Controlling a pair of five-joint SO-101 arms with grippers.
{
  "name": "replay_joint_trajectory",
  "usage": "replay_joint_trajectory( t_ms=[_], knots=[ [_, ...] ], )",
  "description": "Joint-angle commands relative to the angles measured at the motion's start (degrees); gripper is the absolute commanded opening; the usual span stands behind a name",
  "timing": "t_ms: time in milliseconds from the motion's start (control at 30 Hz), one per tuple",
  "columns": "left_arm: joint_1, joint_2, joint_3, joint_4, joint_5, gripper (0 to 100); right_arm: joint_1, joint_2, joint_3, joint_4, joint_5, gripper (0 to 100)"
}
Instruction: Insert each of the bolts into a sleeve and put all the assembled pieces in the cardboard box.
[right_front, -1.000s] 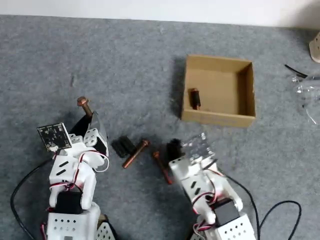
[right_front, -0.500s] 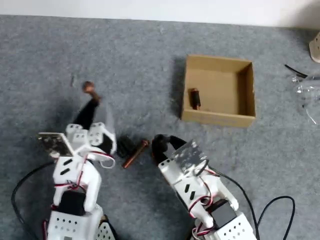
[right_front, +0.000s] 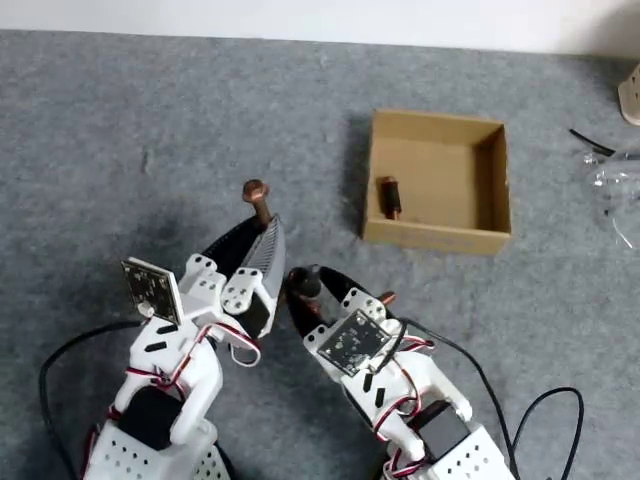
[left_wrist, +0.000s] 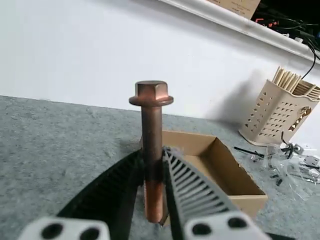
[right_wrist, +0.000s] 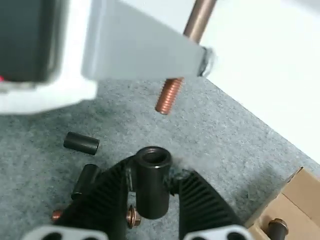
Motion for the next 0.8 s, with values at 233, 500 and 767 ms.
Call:
replay_joint_trajectory(
  t_ms=[233, 500, 767],
  knots=[
    [5.1, -1.3, -2.9, 0.1, 3.3, 1, 1.2, -0.8, 5.7, -2.1, 0.5, 0.5],
    [9.1, -1.3, 0.2, -1.2, 3.7, 1, 3.0, -0.8, 5.7, -2.1, -4.0, 0.5],
    [9.4, -1.3, 6.3, -9.3, 3.4, 1, 4.6, -0.8, 5.6, -2.1, -7.1, 0.5]
  ],
)
